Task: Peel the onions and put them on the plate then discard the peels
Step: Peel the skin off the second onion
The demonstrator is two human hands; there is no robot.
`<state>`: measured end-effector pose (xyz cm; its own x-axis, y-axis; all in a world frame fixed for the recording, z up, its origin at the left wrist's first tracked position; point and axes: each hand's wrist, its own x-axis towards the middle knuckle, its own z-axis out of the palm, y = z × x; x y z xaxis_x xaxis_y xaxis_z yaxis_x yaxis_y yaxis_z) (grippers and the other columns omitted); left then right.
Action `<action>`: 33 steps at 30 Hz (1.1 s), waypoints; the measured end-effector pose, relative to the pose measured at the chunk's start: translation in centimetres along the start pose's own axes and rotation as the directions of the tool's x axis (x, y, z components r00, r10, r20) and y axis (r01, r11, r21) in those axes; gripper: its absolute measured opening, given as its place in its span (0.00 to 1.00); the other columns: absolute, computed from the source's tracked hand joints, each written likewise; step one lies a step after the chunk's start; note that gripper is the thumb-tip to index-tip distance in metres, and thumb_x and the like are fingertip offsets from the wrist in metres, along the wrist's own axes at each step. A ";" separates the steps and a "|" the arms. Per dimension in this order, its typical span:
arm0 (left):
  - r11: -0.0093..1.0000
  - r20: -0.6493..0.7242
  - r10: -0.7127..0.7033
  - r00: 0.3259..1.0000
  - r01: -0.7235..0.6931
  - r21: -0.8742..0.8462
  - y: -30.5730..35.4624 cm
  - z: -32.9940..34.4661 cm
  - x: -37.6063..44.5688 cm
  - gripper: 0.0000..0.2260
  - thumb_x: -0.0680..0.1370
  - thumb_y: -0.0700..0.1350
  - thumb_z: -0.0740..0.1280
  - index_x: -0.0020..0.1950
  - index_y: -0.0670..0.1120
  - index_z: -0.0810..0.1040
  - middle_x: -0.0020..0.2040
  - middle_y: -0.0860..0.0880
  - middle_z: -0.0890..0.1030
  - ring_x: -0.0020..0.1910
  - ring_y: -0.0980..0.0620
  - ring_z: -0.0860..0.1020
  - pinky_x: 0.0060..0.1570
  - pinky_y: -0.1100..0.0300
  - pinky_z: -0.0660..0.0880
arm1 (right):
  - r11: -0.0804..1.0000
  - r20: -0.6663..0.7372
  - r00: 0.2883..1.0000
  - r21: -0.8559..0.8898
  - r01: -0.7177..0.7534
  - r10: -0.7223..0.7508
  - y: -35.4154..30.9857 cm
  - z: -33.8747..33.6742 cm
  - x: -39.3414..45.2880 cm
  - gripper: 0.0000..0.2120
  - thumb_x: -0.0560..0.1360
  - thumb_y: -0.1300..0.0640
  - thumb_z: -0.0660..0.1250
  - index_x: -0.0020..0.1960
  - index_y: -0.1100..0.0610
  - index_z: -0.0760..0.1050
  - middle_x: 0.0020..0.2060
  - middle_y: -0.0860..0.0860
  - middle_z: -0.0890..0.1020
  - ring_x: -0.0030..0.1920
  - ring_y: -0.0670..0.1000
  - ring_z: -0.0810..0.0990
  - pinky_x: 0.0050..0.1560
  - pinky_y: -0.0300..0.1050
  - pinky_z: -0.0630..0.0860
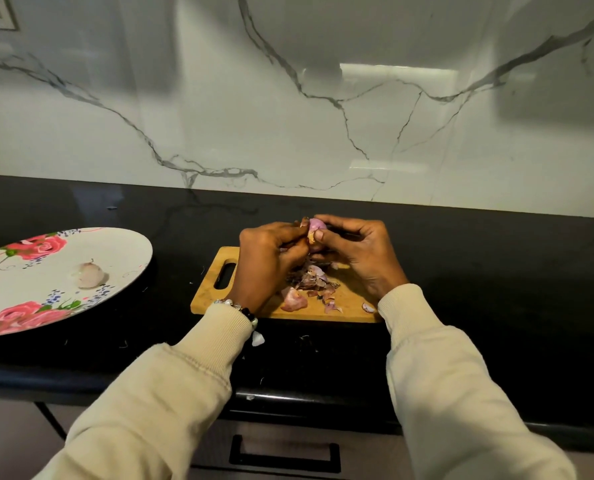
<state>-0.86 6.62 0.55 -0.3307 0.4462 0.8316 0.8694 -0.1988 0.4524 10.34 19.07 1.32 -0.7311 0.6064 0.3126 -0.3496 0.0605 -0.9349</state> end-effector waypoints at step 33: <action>0.984 -0.021 0.090 0.996 -0.085 0.159 -0.2 0.7 0.0 0.10 0.72 0.36 0.72 0.52 0.37 0.84 0.49 0.40 0.85 0.48 0.46 0.83 0.52 0.67 0.74 | 0.999 -0.058 0.998 0.046 0.005 -0.002 -0.1 0.2 0.0 0.14 0.74 0.65 0.72 0.59 0.67 0.80 0.50 0.63 0.85 0.51 0.61 0.85 0.49 0.52 0.84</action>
<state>-0.82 7.26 0.26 -0.2591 0.4080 0.8754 0.9418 -0.0945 0.3227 10.30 18.91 1.38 -0.6952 0.6513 0.3043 -0.3798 0.0266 -0.9247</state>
